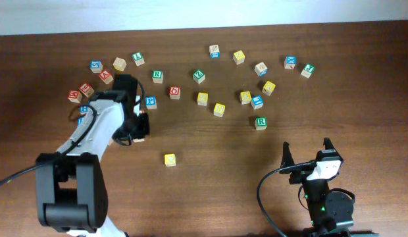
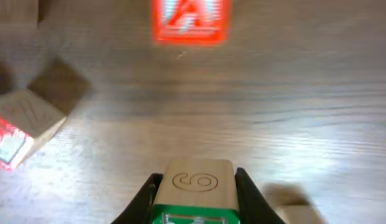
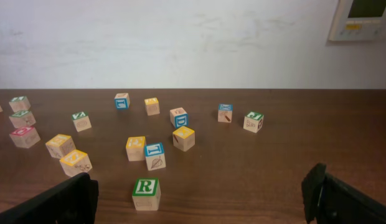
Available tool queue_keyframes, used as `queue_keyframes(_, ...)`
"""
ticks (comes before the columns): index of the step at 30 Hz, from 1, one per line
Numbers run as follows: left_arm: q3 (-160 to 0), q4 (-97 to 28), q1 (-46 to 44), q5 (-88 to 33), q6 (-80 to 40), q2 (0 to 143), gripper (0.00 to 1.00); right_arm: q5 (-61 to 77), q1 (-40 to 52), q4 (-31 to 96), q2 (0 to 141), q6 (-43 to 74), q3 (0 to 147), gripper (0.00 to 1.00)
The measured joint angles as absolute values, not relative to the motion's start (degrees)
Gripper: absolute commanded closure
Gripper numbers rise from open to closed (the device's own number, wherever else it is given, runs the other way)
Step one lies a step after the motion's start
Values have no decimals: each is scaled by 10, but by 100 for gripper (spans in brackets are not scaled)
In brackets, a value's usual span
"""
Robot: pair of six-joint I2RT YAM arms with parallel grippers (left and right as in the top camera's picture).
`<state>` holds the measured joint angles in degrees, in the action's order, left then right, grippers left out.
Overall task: Spell out CVPR
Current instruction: 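Grasp the green V block with the left gripper, then place the V block to the right of the C block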
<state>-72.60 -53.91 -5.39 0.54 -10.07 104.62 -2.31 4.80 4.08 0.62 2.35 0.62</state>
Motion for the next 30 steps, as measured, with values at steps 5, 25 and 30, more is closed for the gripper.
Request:
queue_keyframes(5, -800, -598, -134, -114, -106, 1042, 78, -23, 48, 41, 7, 23, 6, 2)
queue_keyframes(25, -640, -481, -336, 35, -331, 1041, 68, -23, 48, 41, 7, 23, 6, 2)
queue_keyframes(30, -640, -481, -336, 35, -335, 1041, 61, -23, 48, 41, 7, 23, 6, 2)
